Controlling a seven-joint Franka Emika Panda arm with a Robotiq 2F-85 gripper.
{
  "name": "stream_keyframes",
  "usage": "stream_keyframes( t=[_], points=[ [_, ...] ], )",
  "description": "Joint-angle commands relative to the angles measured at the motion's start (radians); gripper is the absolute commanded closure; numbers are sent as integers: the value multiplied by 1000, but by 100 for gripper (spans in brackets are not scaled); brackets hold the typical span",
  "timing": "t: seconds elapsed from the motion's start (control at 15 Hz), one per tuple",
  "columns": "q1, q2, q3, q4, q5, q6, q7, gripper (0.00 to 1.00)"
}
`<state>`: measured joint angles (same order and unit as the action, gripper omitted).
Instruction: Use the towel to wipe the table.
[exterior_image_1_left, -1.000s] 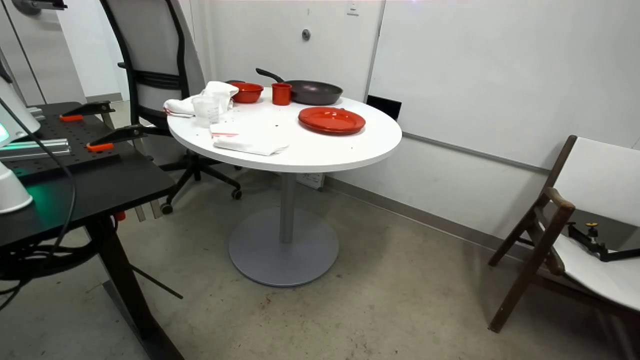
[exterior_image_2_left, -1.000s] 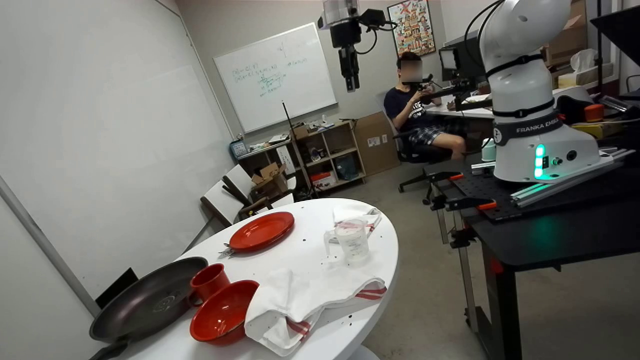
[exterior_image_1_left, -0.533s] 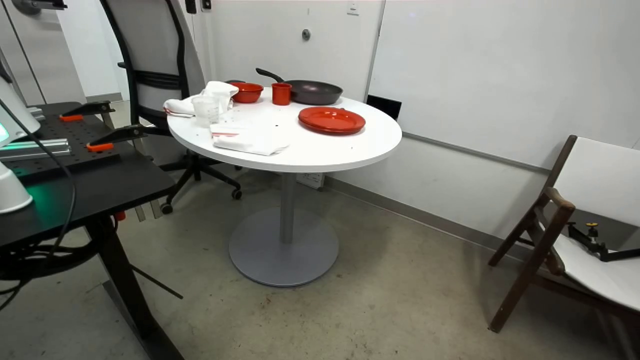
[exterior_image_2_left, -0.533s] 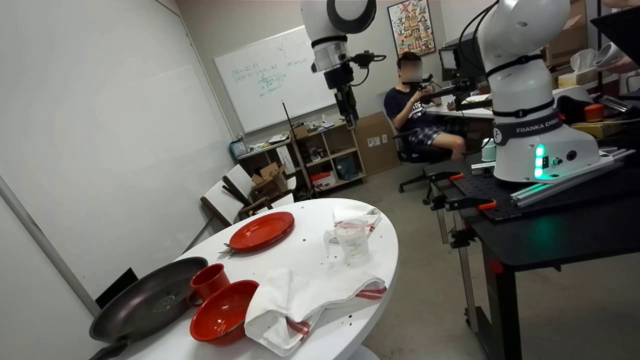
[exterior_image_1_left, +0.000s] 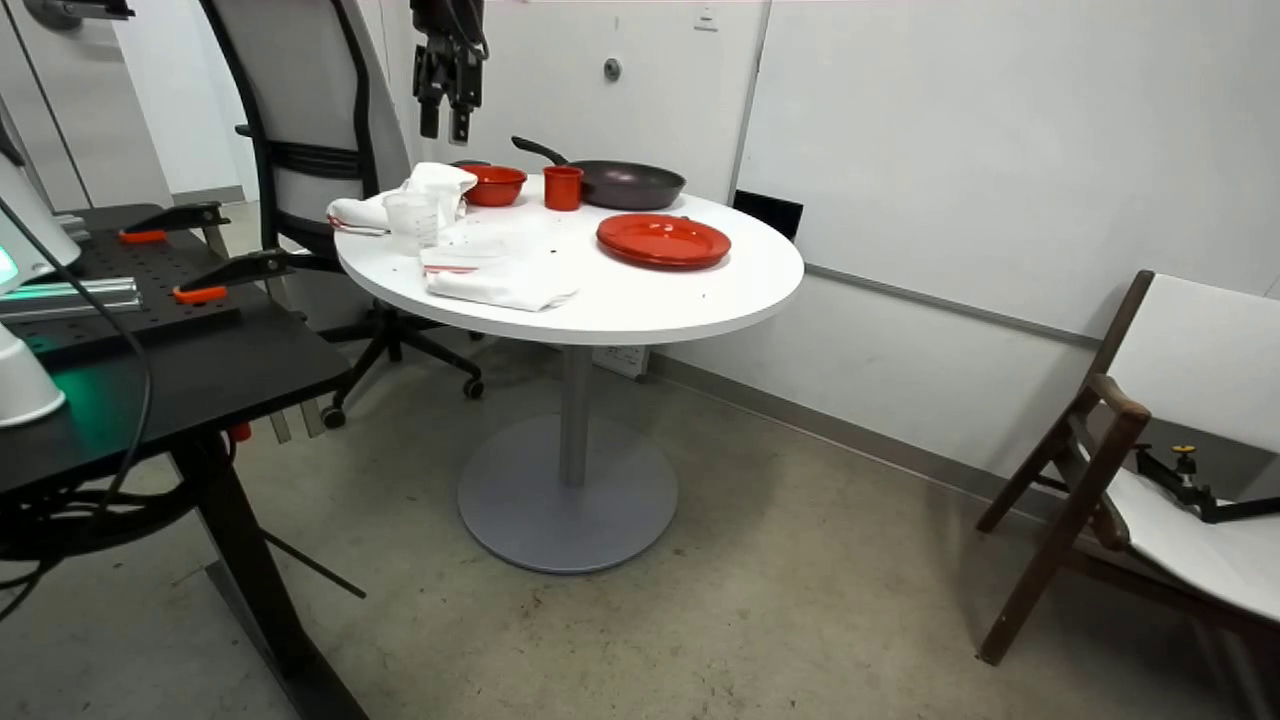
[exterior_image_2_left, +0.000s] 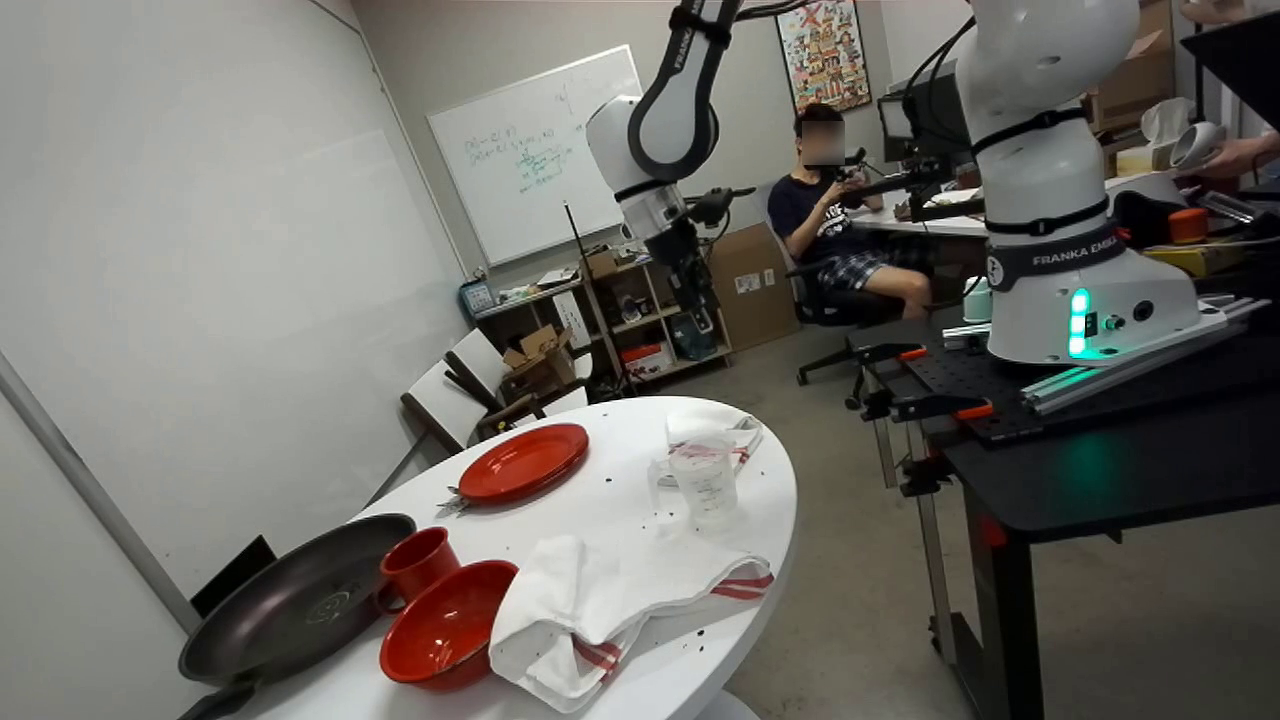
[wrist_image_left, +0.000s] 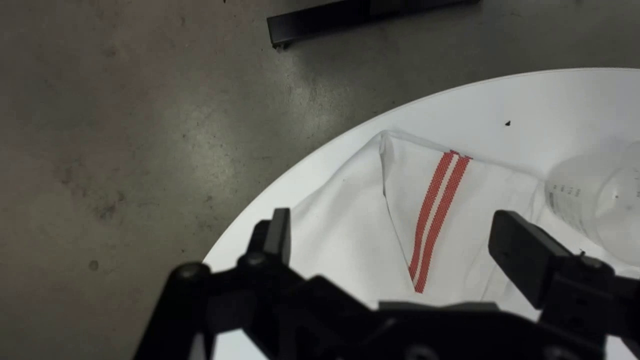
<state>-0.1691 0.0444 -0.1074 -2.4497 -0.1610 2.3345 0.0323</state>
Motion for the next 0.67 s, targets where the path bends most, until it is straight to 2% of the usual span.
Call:
stream_keyframes(
  t=[0.0,0.33,0.6],
  points=[
    [5,146,-23,104,10,-5,-21,0],
    [6,255,-19,153,34,-2,-51,0],
    [1,309,-2,141,65,24,-99,0]
  ],
)
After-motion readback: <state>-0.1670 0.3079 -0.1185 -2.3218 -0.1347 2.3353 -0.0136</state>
